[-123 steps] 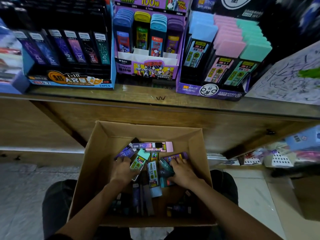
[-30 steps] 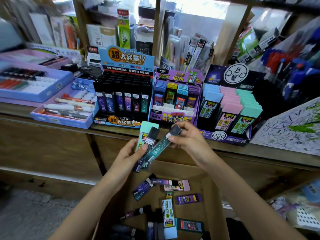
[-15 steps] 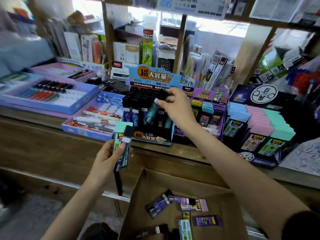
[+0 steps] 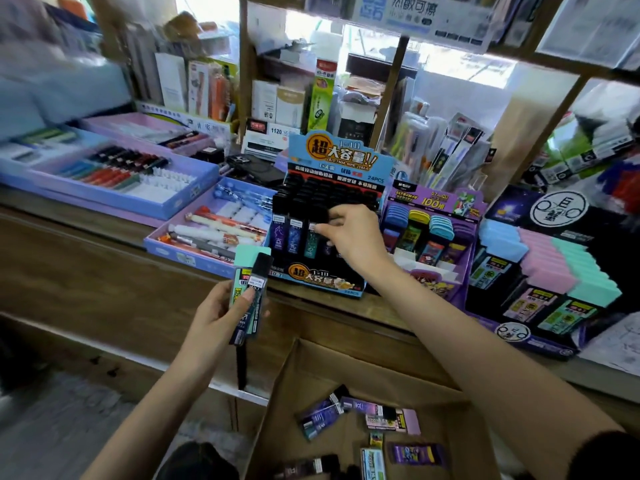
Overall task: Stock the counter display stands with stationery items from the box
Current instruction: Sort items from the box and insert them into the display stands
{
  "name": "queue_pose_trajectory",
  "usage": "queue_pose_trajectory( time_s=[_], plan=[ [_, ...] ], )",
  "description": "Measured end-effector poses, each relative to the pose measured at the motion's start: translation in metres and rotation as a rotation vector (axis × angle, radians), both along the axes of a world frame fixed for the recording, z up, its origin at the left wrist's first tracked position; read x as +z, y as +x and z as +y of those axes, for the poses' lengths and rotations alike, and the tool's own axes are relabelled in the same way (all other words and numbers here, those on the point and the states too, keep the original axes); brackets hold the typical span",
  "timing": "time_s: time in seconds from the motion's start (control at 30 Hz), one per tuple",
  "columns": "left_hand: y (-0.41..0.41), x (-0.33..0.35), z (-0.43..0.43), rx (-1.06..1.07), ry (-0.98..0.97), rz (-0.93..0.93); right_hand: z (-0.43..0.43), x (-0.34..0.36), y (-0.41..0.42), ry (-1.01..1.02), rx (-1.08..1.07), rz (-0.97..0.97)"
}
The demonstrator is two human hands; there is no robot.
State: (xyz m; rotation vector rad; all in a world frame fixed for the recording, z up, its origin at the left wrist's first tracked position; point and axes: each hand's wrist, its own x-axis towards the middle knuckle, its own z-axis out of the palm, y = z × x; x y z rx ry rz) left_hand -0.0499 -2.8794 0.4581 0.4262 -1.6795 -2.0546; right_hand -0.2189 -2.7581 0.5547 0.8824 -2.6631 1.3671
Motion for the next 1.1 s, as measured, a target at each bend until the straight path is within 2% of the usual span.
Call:
queue_pose_trajectory(
  time_s=[0.07, 0.23, 0.3, 0.37, 0.47, 0.77, 0.83, 0.9, 0.97, 1.1],
  plan=[
    [0.000, 0.001, 0.001, -0.002, -0.008, 0.005, -0.003, -0.001, 0.002, 0.078, -0.023, 0.071],
    [0.000, 0.006, 0.006, -0.021, -0.027, 0.020, 0.000, 0.009, 0.012, 0.420, -0.058, 0.285],
    [0.000, 0.010, 0.009, -0.035, -0.029, 0.030, 0.008, 0.011, 0.025, 0.324, -0.001, 0.258],
    [-0.002, 0.014, 0.013, -0.046, -0.028, 0.042, 0.015, 0.010, 0.042, 0.117, 0.106, 0.068],
    [-0.007, 0.019, 0.020, -0.065, -0.037, 0.052, 0.019, 0.000, 0.062, 0.025, 0.192, -0.175],
    [-0.010, 0.018, 0.030, -0.091, -0.103, 0.022, 0.031, -0.020, 0.068, -0.163, 0.155, -0.444],
    [-0.007, 0.017, 0.029, -0.079, -0.111, 0.008, 0.037, -0.011, 0.060, -0.258, 0.106, -0.479],
    [-0.004, 0.015, 0.026, -0.057, -0.086, -0.004, 0.043, 0.006, 0.047, -0.401, 0.033, -0.476],
    [-0.001, 0.013, 0.022, -0.042, -0.060, -0.023, 0.049, 0.022, 0.032, -0.482, -0.026, -0.374],
    [0.002, 0.010, 0.021, -0.023, -0.071, -0.057, 0.046, 0.028, 0.012, -0.370, -0.115, -0.047]
  ],
)
